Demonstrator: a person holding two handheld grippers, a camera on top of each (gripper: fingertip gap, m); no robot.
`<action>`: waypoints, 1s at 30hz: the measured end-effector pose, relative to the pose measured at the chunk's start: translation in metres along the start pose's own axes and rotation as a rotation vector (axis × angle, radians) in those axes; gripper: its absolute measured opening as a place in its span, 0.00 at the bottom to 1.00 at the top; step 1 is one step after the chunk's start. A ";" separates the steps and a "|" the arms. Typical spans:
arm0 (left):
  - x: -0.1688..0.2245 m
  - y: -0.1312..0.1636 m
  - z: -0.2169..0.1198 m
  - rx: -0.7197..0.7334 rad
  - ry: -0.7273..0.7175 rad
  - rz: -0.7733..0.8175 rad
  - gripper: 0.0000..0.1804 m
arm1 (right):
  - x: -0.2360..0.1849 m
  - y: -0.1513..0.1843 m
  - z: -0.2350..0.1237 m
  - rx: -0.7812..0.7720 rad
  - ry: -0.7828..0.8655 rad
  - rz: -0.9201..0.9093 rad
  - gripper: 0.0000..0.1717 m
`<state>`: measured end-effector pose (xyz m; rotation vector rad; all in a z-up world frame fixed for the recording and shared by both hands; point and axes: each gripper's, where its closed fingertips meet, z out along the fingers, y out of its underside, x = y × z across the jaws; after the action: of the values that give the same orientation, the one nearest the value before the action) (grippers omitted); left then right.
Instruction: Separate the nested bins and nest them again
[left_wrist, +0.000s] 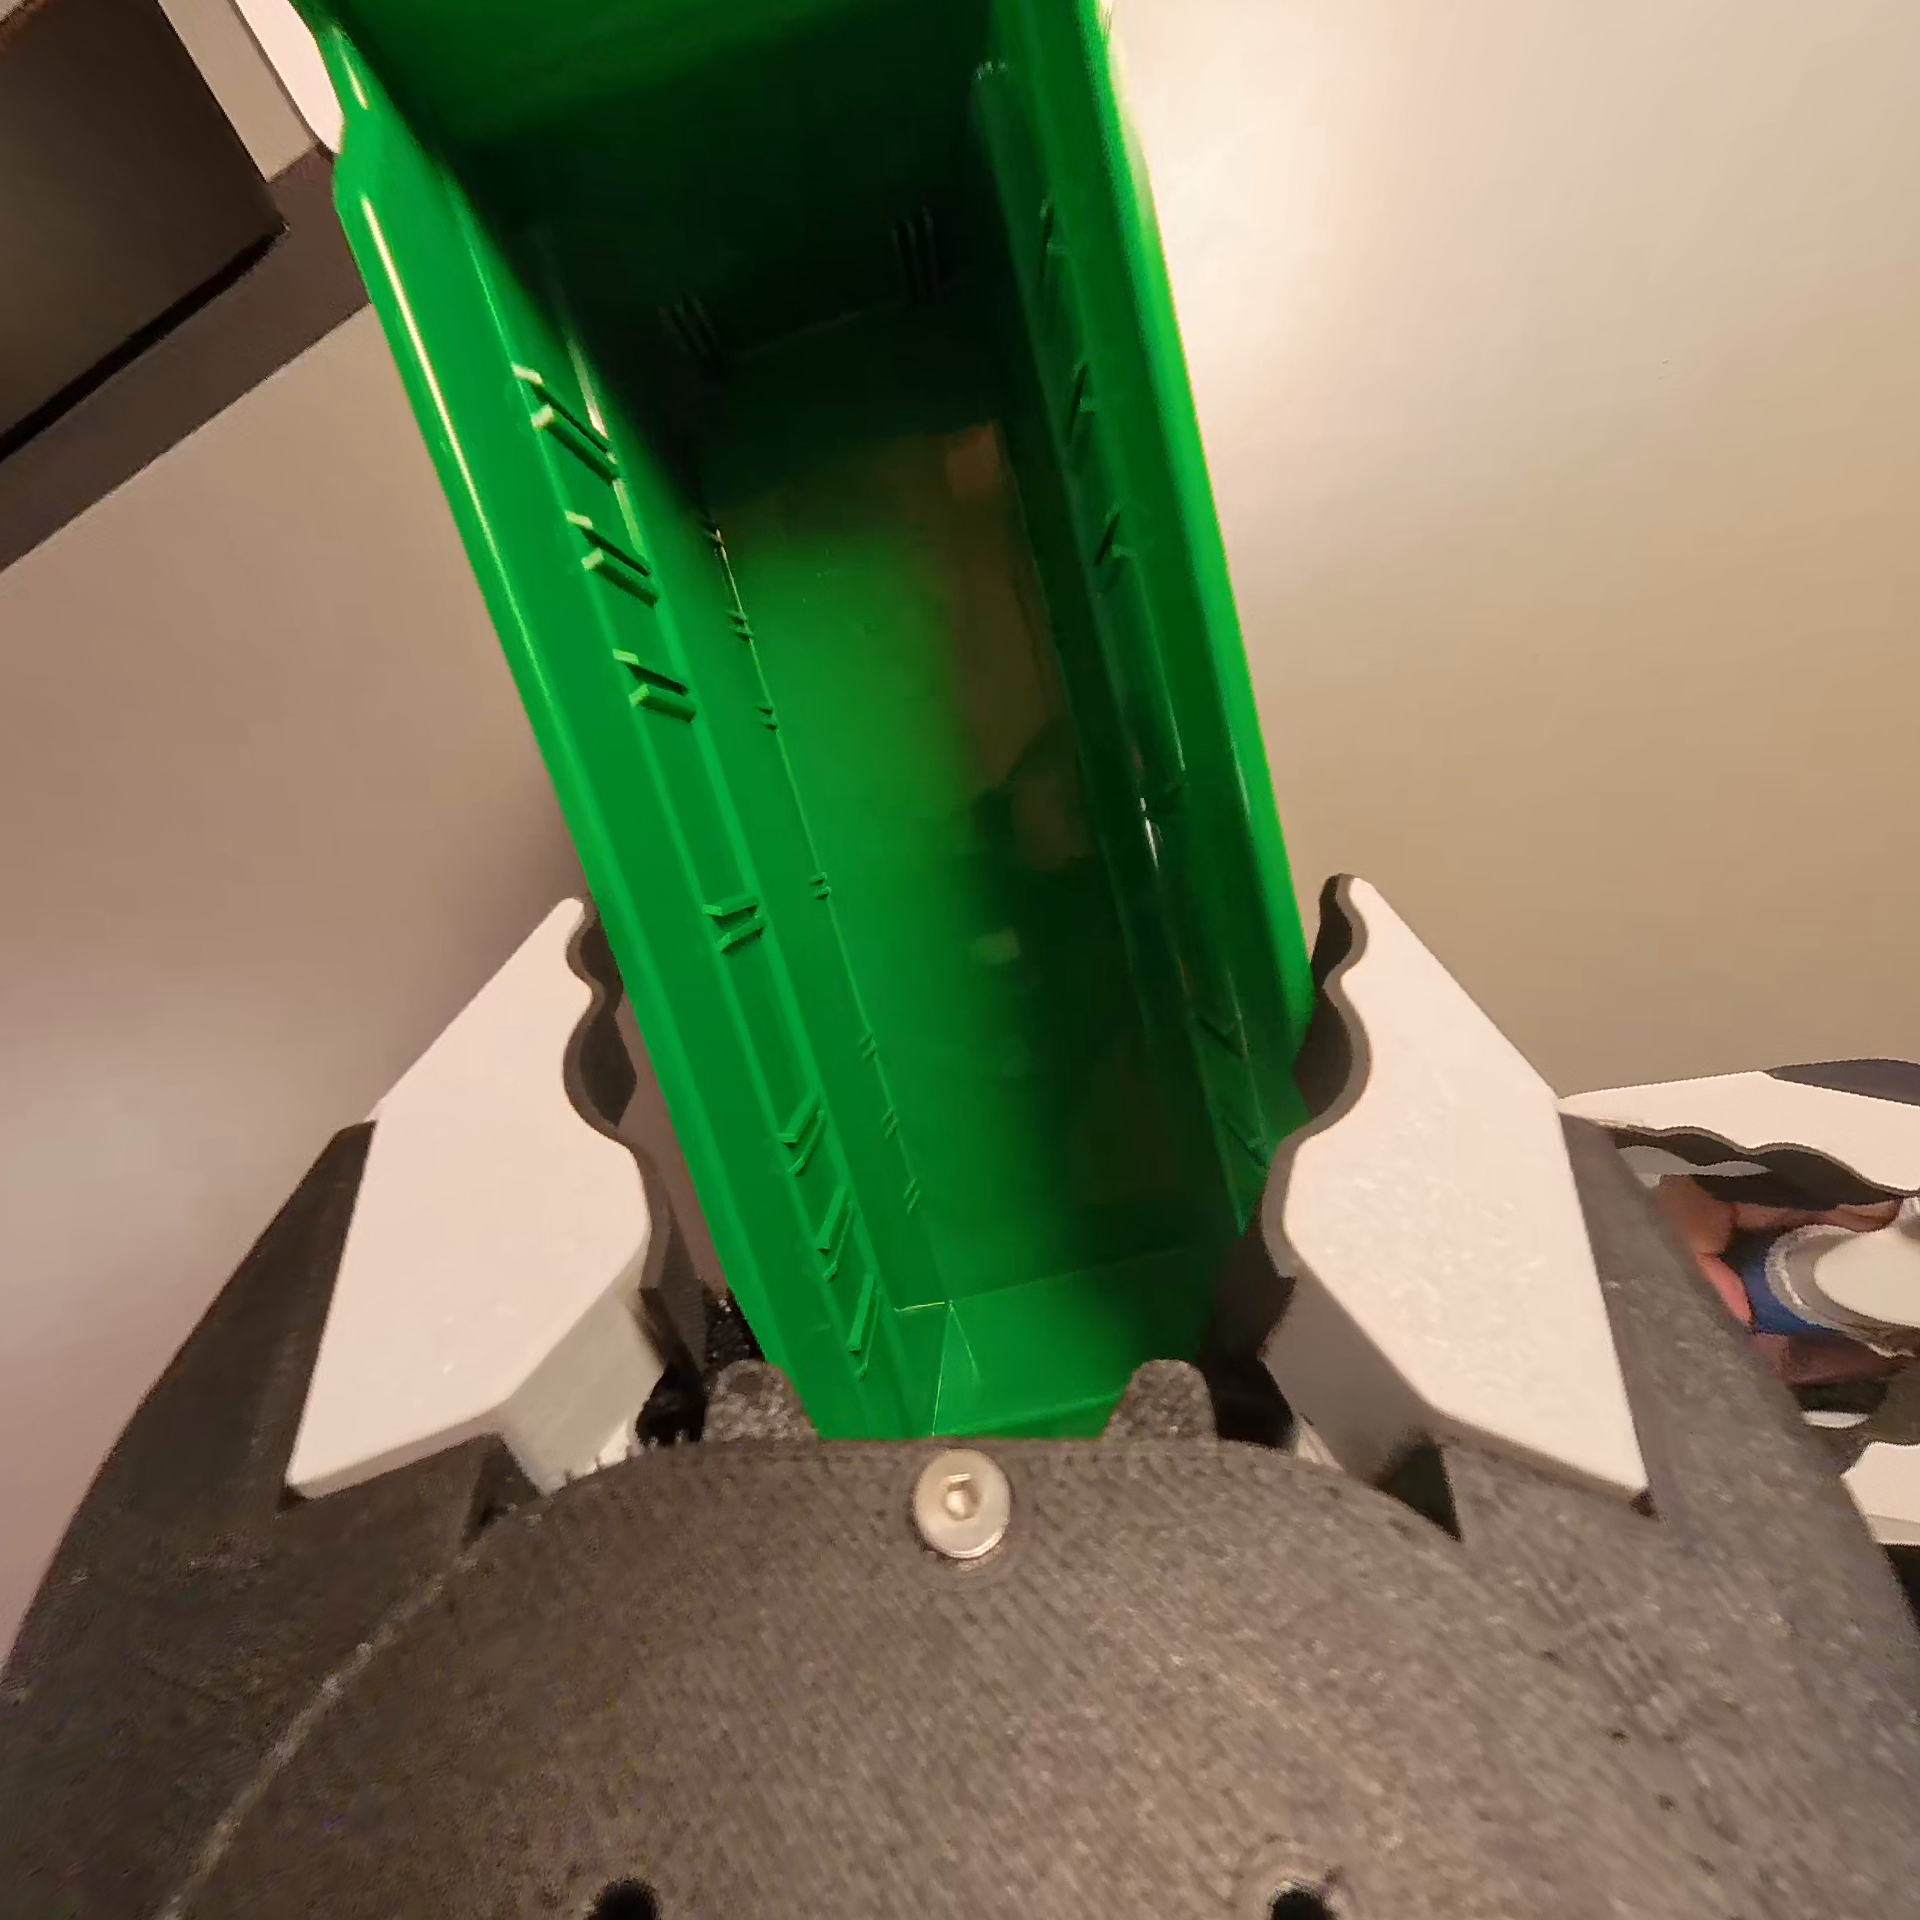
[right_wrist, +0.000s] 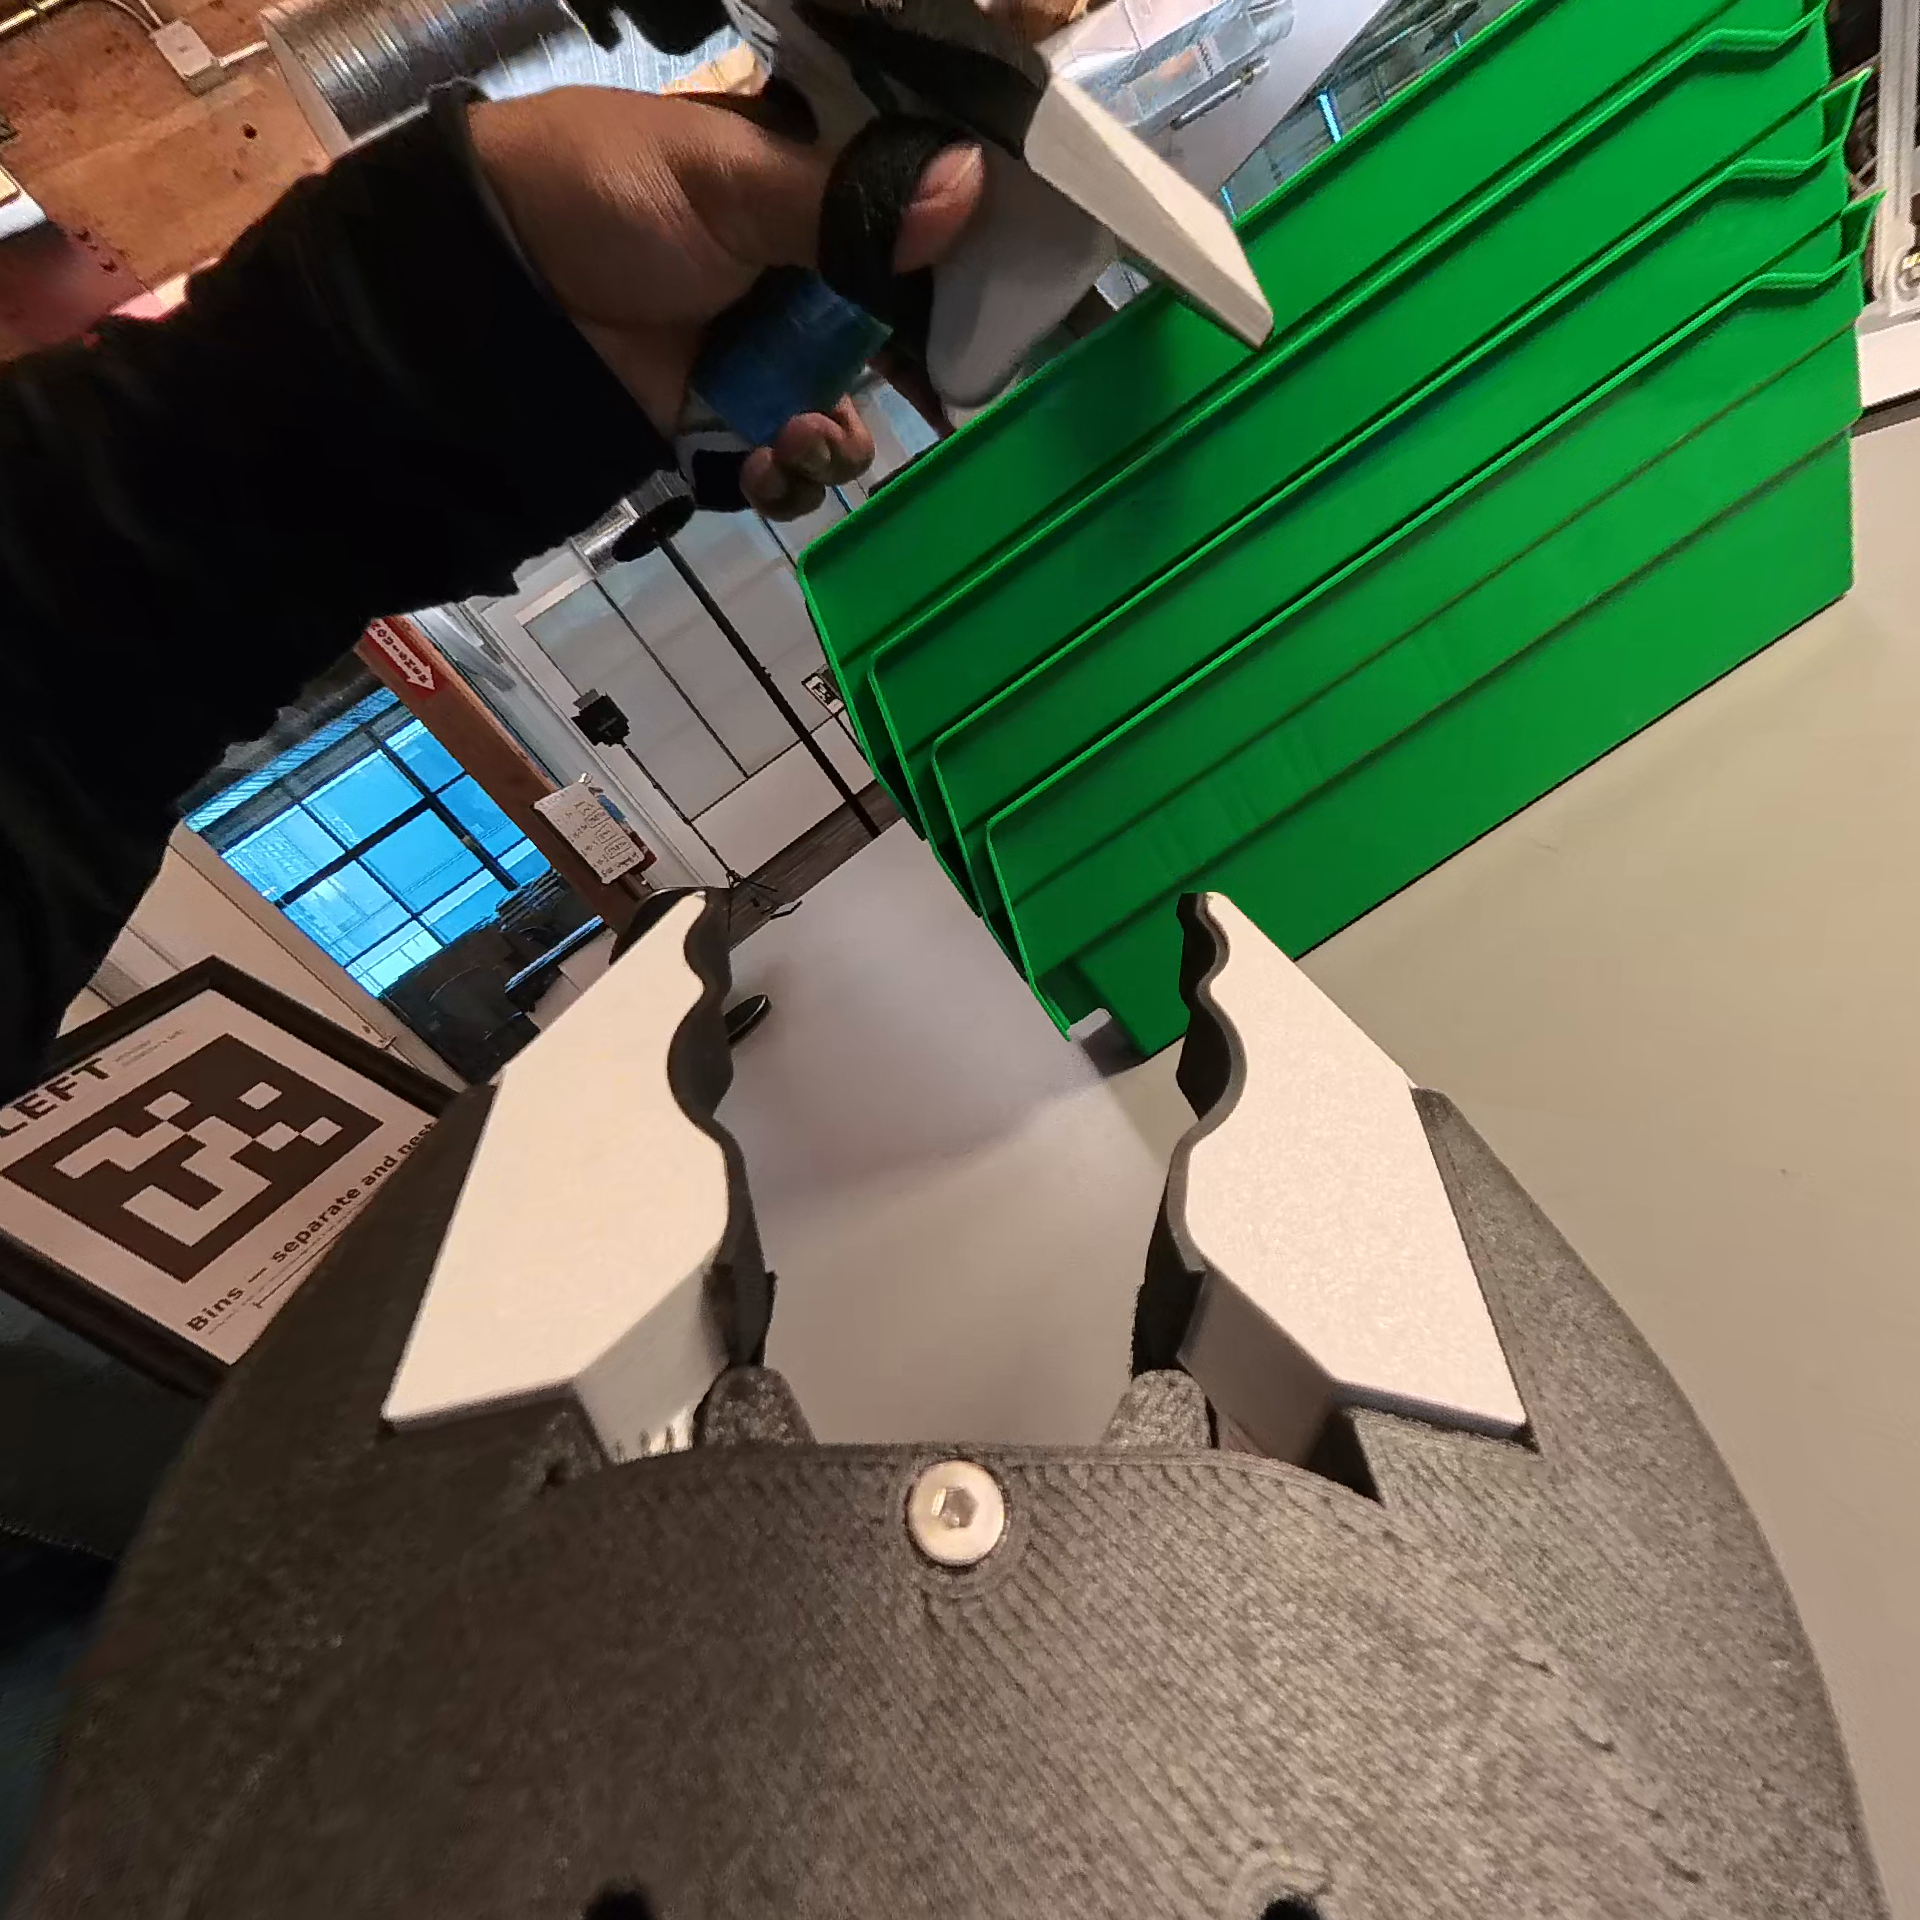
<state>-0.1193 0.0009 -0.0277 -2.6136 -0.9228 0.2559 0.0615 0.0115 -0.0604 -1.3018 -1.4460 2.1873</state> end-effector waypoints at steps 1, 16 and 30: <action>0.000 0.000 0.001 0.002 -0.002 0.002 0.73 | 0.000 0.000 0.000 0.001 0.000 -0.001 0.51; -0.001 -0.001 -0.005 0.009 -0.002 0.022 0.62 | -0.001 -0.001 -0.001 0.005 -0.006 -0.001 0.51; -0.002 -0.023 -0.036 0.095 -0.007 0.040 0.61 | -0.001 -0.001 -0.001 0.005 -0.007 -0.001 0.51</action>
<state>-0.1239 0.0061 0.0145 -2.5472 -0.8400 0.3116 0.0625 0.0115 -0.0593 -1.2929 -1.4429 2.1955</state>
